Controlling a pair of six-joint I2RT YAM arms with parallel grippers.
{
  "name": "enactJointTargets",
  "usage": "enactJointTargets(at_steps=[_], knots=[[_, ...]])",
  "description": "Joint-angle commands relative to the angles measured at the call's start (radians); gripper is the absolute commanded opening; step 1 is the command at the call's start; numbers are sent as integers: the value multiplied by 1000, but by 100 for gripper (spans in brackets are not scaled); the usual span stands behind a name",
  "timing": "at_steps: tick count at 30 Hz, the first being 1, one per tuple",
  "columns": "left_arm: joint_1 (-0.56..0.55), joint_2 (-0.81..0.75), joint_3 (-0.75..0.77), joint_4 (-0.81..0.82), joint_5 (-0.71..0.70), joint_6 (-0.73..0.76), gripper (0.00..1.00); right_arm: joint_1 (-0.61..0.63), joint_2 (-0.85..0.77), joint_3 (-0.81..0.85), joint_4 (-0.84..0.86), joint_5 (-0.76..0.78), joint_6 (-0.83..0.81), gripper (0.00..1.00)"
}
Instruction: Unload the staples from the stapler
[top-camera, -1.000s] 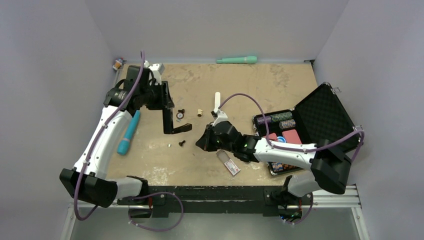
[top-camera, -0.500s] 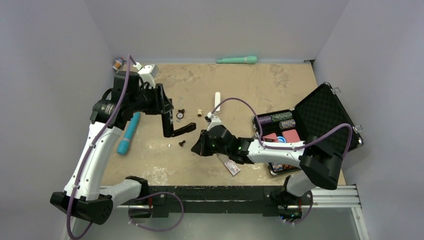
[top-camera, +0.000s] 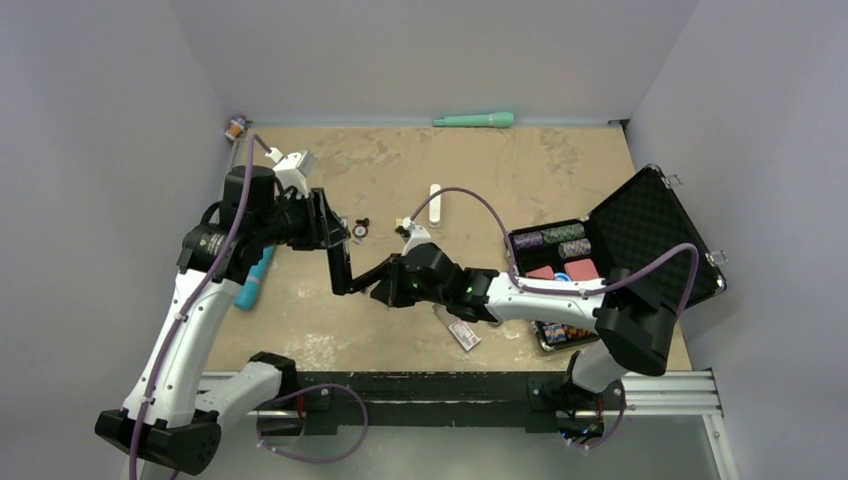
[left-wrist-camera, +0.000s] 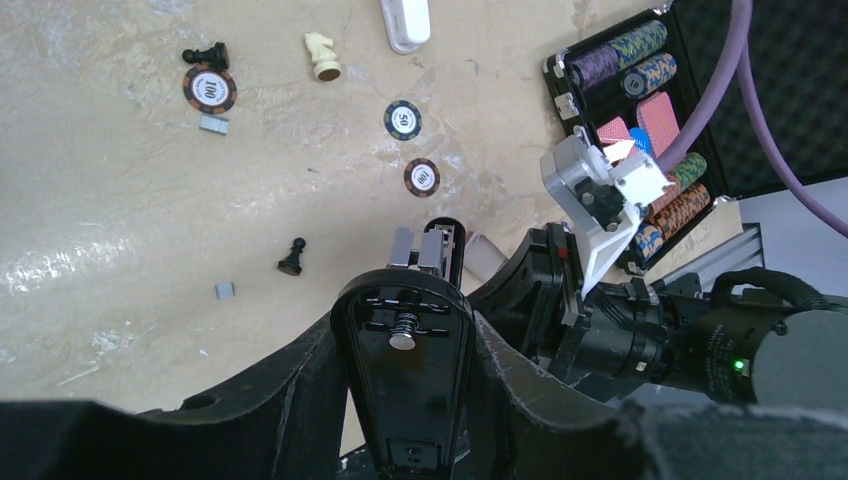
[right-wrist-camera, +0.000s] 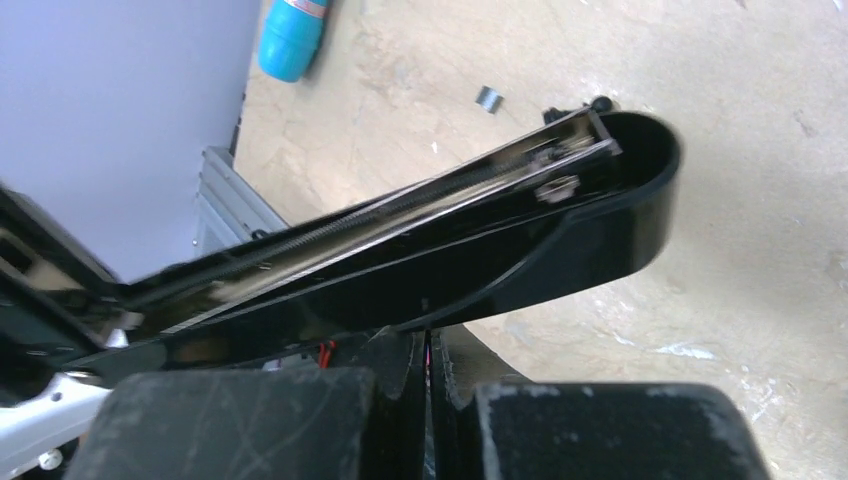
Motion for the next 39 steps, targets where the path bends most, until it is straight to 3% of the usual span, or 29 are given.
enactJointTargets(at_steps=[1, 16, 24, 34, 39], knots=[[5, -39, -26, 92, 71, -44, 0, 3, 6, 106, -72, 59, -32, 0], [5, -62, -90, 122, 95, -52, 0, 3, -77, 118, -123, 108, -52, 3], [5, -75, -123, 170, 179, -63, 0, 3, -214, -7, -27, 59, -80, 47], [5, -92, -136, 257, 367, -124, 0, 4, -442, -192, 163, -52, -108, 74], [5, -108, -141, 314, 434, -177, 0, 4, -518, -225, 190, -59, -121, 75]])
